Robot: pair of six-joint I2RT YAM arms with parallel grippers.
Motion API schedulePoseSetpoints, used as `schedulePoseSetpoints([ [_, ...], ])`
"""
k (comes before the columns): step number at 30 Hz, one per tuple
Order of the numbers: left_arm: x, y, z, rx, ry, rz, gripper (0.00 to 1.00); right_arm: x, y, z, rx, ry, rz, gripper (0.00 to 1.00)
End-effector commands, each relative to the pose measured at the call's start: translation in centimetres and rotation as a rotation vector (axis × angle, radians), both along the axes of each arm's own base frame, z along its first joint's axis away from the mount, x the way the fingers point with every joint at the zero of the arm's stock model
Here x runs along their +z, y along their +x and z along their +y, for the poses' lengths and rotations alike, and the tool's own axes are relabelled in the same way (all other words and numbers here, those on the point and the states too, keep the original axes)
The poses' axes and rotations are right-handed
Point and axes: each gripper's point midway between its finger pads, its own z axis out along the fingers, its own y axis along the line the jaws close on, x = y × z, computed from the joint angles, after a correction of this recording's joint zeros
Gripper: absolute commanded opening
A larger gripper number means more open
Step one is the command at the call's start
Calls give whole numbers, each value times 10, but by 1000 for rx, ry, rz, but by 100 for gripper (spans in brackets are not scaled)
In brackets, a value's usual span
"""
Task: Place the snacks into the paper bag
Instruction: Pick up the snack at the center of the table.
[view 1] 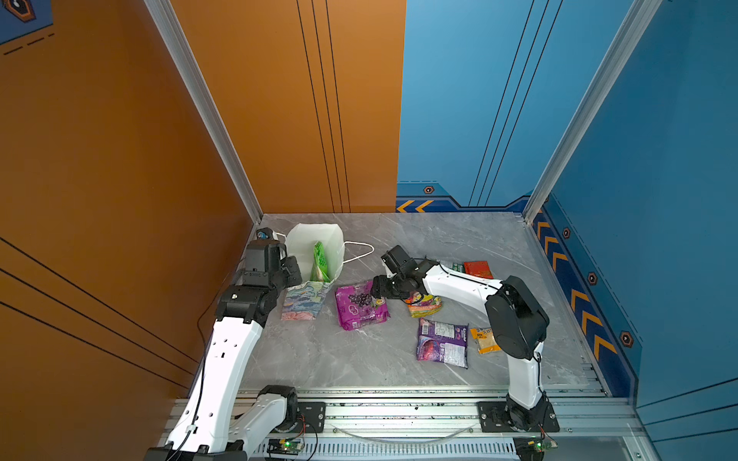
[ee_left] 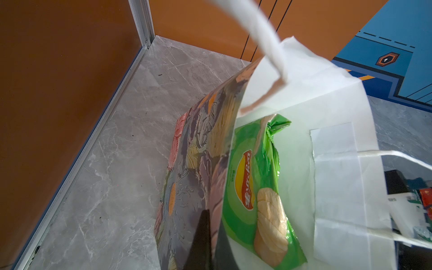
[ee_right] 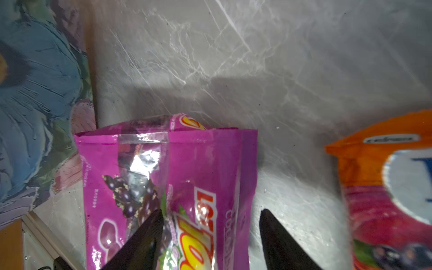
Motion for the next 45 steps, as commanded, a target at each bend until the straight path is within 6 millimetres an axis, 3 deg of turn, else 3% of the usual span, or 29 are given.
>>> schedulePoseSetpoints([
  [1,0,-1,0,-7,-15,-11,0,-1,-5,13,26,57,50,62],
  [3,0,-1,0,-4,-14,-9,0,-9,-12,14,39,54,69,58],
  [8,4,-2,1,1,-20,-35,0,-22,-21,11,34,66,102,36],
  [17,4,-2,2,4,-22,-34,0,4,-20,5,-10,138,46,7],
  [24,5,-3,4,19,-18,-40,0,38,-18,-2,-150,296,28,1],
  [35,6,-3,7,30,-9,-44,0,69,-17,-24,-250,400,-20,0],
  [42,12,-5,12,47,10,-61,0,112,-21,-40,-246,433,-110,0],
  [45,19,-5,12,46,30,-72,0,127,-13,-58,-281,446,-151,0],
])
